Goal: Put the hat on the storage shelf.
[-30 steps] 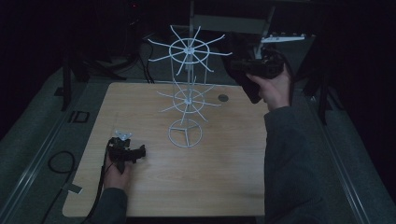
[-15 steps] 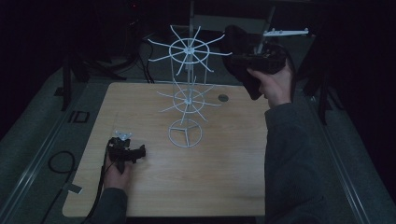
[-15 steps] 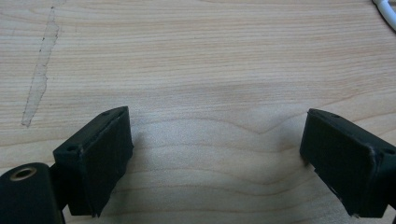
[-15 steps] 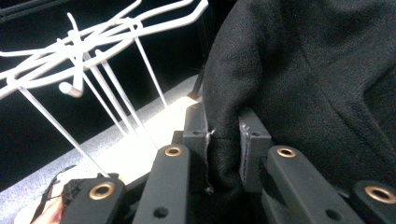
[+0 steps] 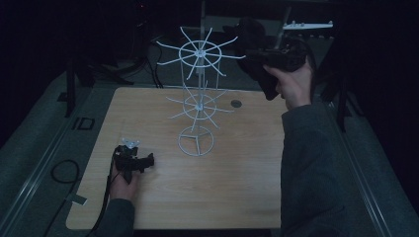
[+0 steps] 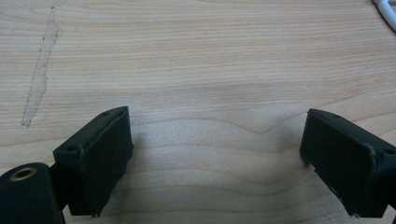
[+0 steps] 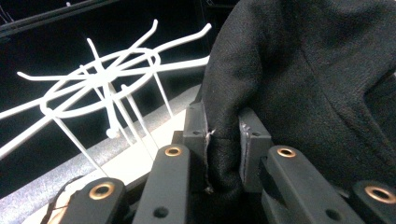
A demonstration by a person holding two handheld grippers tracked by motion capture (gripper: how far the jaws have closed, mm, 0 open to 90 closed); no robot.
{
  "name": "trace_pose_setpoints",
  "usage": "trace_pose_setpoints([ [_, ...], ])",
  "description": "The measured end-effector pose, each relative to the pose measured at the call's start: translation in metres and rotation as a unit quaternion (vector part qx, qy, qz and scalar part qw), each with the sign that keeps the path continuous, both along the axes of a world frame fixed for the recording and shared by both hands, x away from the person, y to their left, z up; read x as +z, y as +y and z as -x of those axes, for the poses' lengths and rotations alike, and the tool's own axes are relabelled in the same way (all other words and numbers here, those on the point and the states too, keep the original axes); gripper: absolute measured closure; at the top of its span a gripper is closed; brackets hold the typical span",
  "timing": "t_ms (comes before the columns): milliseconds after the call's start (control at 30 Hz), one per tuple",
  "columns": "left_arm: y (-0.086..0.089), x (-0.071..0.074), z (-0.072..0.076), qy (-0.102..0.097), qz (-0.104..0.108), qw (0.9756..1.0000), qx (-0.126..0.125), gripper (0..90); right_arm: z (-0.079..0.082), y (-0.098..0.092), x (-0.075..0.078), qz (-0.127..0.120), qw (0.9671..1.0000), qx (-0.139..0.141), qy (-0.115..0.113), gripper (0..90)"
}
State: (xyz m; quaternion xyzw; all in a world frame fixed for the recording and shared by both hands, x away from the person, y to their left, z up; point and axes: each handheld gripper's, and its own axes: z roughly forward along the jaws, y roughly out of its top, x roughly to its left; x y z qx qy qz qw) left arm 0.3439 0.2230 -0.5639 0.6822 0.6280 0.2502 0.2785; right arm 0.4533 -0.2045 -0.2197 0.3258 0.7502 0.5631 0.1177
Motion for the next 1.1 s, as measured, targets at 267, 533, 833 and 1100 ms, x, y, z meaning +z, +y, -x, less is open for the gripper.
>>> trace_pose_setpoints([
  [267,0.000,0.000,0.000,0.001,-0.001,1.0000,-0.001,10.2,0.005,0.001,0.016,-0.006,0.9998,0.005,-0.017,77.0],
  [533,0.000,0.000,0.000,0.000,0.000,1.0000,0.000,10.2,0.005,0.012,0.018,0.001,0.9996,0.019,-0.020,76.8],
  [833,0.000,0.000,0.000,0.001,0.000,1.0000,-0.001,10.1,0.004,0.020,0.012,-0.002,0.9993,0.033,-0.013,76.6],
  [1100,0.000,0.000,0.000,0.000,0.000,1.0000,0.000,10.2,0.002,0.023,0.009,0.000,0.9988,0.048,-0.010,76.0],
])
